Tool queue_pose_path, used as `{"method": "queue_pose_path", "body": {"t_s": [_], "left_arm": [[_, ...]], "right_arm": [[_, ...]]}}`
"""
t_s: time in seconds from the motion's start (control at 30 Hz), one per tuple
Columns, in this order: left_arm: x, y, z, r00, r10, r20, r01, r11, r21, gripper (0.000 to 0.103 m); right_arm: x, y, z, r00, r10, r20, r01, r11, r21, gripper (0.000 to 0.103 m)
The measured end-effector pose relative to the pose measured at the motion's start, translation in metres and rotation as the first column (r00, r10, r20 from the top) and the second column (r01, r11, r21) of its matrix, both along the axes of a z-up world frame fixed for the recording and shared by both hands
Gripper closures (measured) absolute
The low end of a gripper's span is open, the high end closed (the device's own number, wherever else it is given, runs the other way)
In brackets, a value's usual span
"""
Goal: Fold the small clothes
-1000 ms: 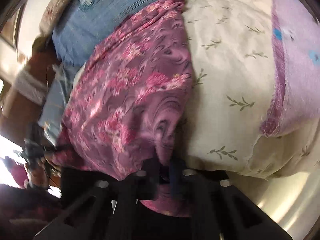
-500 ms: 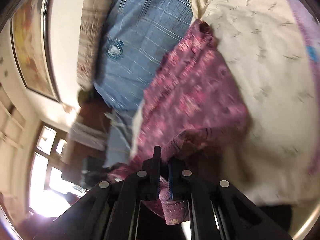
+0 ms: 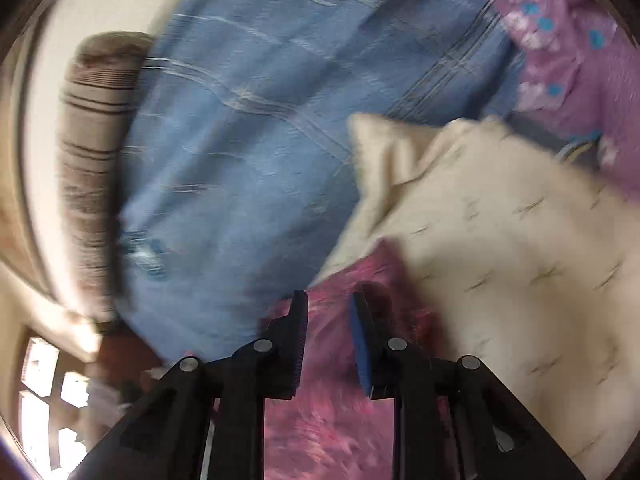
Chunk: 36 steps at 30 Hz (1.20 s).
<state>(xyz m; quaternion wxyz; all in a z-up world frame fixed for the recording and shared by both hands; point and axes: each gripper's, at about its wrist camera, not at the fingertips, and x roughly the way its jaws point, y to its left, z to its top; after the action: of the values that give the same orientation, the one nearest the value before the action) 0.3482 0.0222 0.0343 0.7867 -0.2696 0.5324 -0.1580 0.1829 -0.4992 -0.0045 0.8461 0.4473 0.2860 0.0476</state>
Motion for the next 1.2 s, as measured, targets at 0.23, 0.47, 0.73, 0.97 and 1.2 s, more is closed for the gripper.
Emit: {"method": "queue_pose_path", "body": {"t_s": [0.23,0.47,0.73,0.97,1.2], "left_arm": [[-0.063,0.026,-0.02,0.999,-0.05,0.007,0.05,0.999,0.001,0.061],[-0.169,0.02,-0.05,0.99,-0.139,-0.001,0.137,0.981,-0.14,0.046],[-0.146,0.002,-0.086,0.996,-0.019,-0.086,0.005,0.987,-0.16,0.044],[-0.122,-0.015,-0.101,0.994,0.023,-0.108,-0.04,0.986,-0.159,0.044],[-0.112,-0.013,-0.094,0.994,0.085,-0.063,-0.092,0.989,-0.113,0.093]], "right_arm": [[-0.052,0.011,-0.025,0.996,0.09,-0.012,-0.091,0.995,-0.033,0.067],[-0.14,0.041,-0.064,0.981,0.193,-0.016,-0.191,0.977,0.093,0.041],[-0.113,0.054,-0.084,0.992,0.12,-0.031,-0.114,0.983,0.145,0.028],[-0.075,0.065,-0.083,0.997,0.074,0.001,-0.072,0.968,0.24,0.026],[-0.041,0.074,-0.081,0.995,0.058,-0.076,-0.049,0.993,0.11,0.098]]}}
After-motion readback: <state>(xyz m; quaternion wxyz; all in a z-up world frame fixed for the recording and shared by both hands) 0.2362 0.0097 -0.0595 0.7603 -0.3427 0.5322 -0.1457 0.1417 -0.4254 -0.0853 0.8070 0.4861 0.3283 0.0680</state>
